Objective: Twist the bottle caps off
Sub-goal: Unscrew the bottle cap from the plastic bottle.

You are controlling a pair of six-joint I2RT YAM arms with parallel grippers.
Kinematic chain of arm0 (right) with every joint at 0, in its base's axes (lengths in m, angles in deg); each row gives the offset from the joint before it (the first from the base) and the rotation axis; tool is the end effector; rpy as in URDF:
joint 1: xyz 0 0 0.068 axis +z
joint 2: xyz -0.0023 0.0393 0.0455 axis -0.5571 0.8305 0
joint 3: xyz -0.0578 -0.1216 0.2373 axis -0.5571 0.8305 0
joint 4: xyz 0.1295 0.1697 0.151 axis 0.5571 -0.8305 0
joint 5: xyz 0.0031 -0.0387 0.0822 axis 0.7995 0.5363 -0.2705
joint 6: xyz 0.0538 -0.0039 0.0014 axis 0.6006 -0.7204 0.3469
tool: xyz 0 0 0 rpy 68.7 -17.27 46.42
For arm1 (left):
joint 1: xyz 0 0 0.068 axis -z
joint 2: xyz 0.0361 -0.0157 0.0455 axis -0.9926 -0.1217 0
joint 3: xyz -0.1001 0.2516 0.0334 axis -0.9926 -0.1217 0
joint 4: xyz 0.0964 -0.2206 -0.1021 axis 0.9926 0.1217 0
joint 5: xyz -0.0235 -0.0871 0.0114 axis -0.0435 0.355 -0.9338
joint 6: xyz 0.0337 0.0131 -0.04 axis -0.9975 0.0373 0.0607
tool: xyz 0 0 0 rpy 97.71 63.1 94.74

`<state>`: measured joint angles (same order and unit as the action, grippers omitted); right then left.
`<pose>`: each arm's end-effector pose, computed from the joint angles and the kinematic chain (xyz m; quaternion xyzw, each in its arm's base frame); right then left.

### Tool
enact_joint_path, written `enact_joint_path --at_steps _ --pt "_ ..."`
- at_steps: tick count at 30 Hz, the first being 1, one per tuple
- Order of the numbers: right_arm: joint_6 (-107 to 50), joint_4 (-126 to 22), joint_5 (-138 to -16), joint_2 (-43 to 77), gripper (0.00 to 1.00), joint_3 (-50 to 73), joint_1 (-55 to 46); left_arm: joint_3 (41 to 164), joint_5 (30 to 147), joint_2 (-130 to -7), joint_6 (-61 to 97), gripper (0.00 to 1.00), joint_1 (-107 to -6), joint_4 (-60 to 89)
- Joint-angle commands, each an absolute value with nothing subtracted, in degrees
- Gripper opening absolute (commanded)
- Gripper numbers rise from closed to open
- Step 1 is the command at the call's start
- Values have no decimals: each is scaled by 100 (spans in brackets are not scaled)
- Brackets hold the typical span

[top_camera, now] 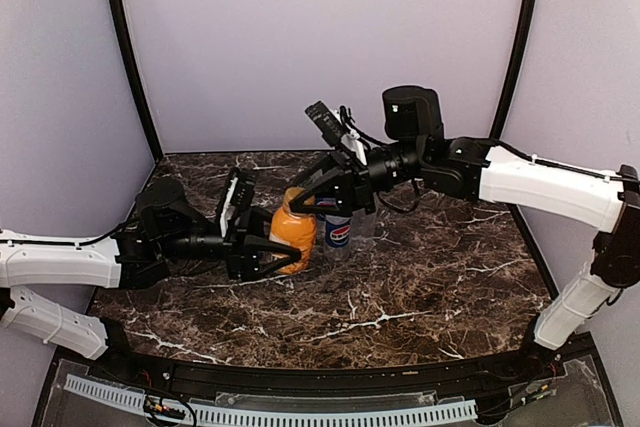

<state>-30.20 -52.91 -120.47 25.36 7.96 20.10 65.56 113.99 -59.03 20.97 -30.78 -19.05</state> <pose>0.1909 0.3099 0.3728 -0.5391 0.5230 0.5733 0.3273 0.1424 -0.2159 0.2884 0.4096 0.5466 -0.5532 0.4770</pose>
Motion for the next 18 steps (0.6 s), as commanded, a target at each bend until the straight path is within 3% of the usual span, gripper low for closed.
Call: enact_joint_path --at_steps 1,4,9,18 --pt "-4083 -5785 -13817 2848 19 350 1896 6447 12676 -5754 2459 7 -3074 -2989" --pt "-4199 -6015 -13801 2902 25 239 1864 6406 12778 -5811 2581 7 -3076 -3202" --pt "-3716 -5801 -13135 2706 46 368 1854 6371 12449 -5793 2487 7 -3072 -3152" --pt "-2321 -5396 -11355 2209 71 616 1925 6616 10961 -5712 1963 7 -3072 -2001"
